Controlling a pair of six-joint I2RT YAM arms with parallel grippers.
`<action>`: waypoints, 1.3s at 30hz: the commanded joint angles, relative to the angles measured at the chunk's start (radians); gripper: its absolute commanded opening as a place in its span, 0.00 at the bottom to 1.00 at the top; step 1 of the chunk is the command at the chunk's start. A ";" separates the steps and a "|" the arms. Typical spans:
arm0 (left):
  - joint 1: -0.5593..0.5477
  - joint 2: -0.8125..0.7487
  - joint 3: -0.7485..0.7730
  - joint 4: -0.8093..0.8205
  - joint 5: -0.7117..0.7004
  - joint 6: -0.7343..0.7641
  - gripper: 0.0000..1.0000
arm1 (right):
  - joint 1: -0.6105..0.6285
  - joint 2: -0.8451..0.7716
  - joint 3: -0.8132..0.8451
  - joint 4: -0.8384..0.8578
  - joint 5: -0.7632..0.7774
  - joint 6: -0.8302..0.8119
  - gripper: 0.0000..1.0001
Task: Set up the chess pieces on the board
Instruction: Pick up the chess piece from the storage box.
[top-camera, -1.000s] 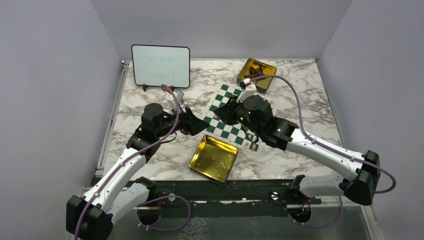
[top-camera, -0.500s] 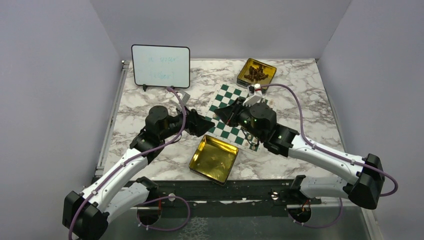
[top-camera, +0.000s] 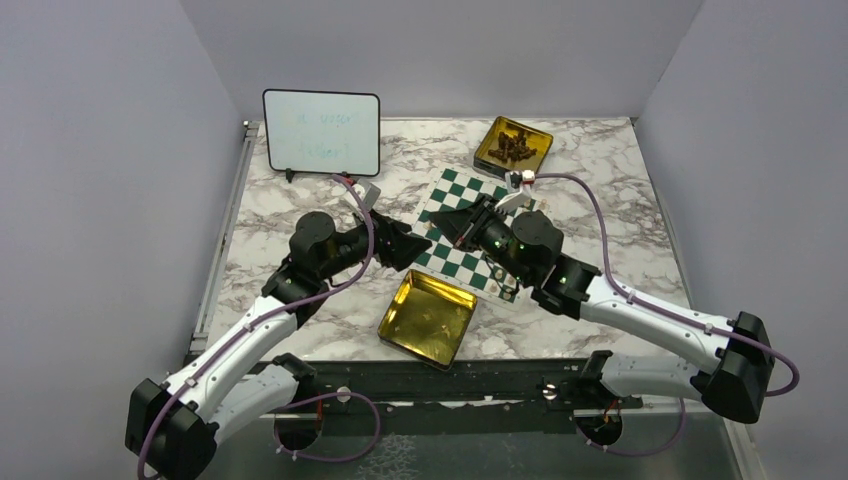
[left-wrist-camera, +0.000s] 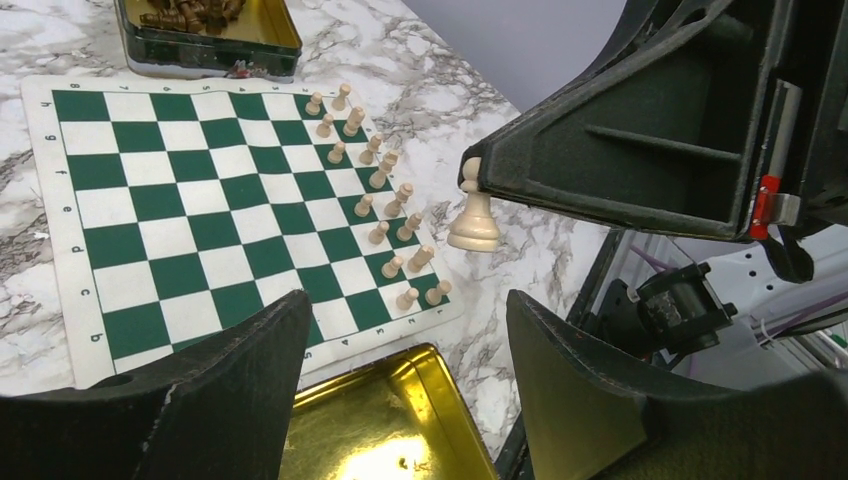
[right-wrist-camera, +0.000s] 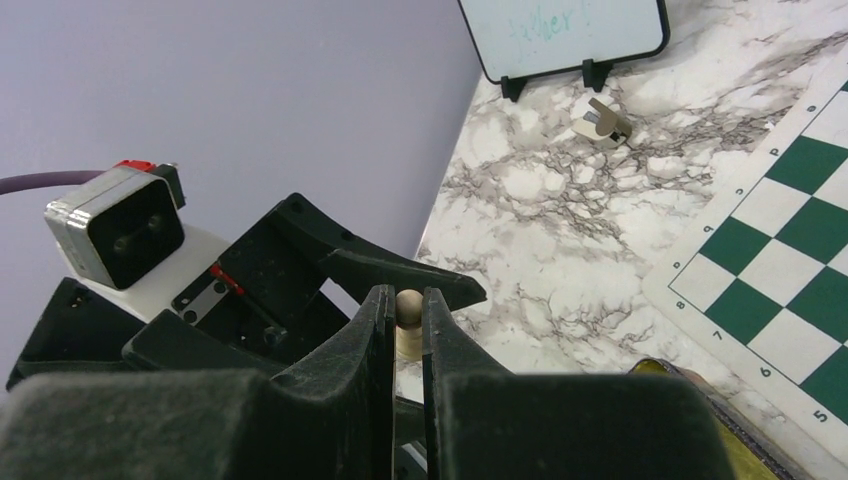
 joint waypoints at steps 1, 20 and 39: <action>-0.005 0.015 0.006 0.041 -0.032 0.035 0.73 | -0.001 -0.020 -0.023 0.065 -0.017 0.028 0.01; -0.008 0.052 0.039 0.089 0.043 0.029 0.50 | -0.001 0.007 -0.041 0.080 -0.069 0.046 0.01; -0.010 0.056 0.038 0.116 0.076 0.013 0.38 | -0.001 -0.007 -0.069 0.079 -0.059 0.055 0.01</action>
